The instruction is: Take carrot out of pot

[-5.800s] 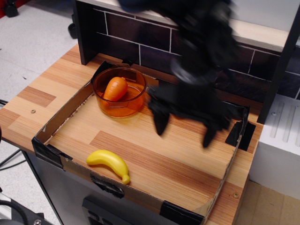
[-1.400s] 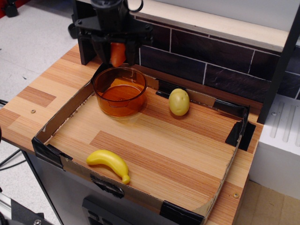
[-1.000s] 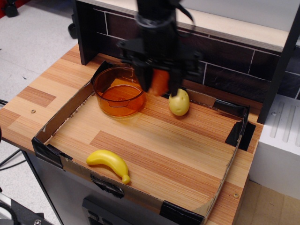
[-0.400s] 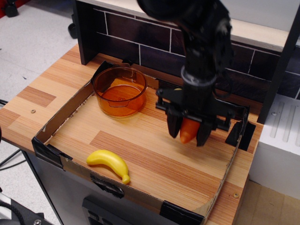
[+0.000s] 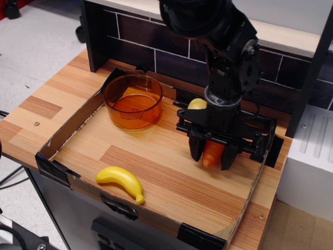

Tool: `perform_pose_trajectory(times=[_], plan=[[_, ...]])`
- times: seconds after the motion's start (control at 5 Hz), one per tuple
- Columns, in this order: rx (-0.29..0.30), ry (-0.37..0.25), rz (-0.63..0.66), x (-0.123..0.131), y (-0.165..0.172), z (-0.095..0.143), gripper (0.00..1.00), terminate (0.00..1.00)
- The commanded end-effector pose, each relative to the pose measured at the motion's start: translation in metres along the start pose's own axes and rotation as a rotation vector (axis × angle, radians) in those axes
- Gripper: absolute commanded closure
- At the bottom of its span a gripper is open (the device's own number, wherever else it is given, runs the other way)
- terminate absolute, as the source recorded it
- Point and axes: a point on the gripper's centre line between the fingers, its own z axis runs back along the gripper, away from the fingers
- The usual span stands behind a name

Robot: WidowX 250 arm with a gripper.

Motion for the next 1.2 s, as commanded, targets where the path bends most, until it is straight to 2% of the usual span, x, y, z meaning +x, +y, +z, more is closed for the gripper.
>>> perform_pose_trajectory(times=[0.0, 0.2, 0.4, 0.8, 1.0], plan=[[-0.005, -0.036, -0.022, -0.008, 0.007, 0.005, 1.00, 0.00], [0.009, -0.039, -0.026, -0.011, 0.014, 0.003, 1.00, 0.00], [0.033, -0.029, -0.024, -0.012, 0.017, 0.000, 0.00, 0.00], [0.008, -0.033, 0.026, -0.008, 0.015, 0.016, 0.00, 0.00], [-0.013, -0.076, 0.057, -0.005, 0.014, 0.042, 0.00, 1.00]])
